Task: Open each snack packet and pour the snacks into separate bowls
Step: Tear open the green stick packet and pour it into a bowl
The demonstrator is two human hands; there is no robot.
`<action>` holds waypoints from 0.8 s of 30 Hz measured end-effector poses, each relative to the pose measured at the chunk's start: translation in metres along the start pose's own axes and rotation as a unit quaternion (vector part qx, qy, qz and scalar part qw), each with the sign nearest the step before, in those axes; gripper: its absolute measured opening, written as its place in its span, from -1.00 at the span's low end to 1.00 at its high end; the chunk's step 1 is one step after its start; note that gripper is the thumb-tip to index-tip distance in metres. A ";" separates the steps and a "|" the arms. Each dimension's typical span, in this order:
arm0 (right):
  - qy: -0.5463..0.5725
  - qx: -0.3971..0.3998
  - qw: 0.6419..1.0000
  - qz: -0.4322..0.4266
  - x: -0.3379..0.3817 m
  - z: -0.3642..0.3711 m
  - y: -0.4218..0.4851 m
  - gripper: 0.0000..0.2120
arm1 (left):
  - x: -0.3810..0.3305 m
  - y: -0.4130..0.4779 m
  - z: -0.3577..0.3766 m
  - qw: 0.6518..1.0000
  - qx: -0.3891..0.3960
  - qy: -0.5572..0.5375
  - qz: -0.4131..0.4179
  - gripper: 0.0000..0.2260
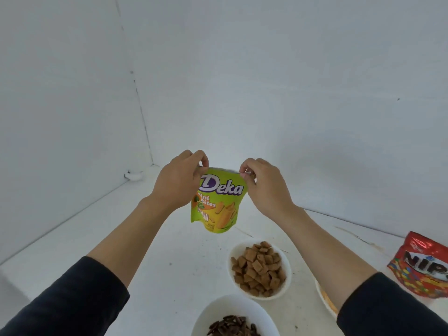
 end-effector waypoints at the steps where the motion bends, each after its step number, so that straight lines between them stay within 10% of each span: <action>1: 0.004 0.006 1.000 -0.003 0.010 0.015 0.004 -0.91 | 0.016 -0.005 -0.006 1.000 -0.005 0.004 -0.005 -0.91; 15: -0.028 0.073 0.997 -0.020 0.073 0.155 -0.011 -0.93 | 0.151 -0.079 -0.011 0.998 -0.012 0.061 -0.017 -0.95; 24: 0.140 0.121 0.979 0.089 0.041 0.185 -0.040 -0.85 | 0.181 -0.114 0.025 0.980 0.102 -0.121 -0.122 -0.91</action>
Point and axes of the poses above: each hand's wrist, its own y-axis towards the middle knuckle, its own z-axis out of the palm, x = y × z, the point moved 5 cm from there along y, towards the middle knuckle, and after that the axes turned 11 degrees about y, right-handed, at the moved point
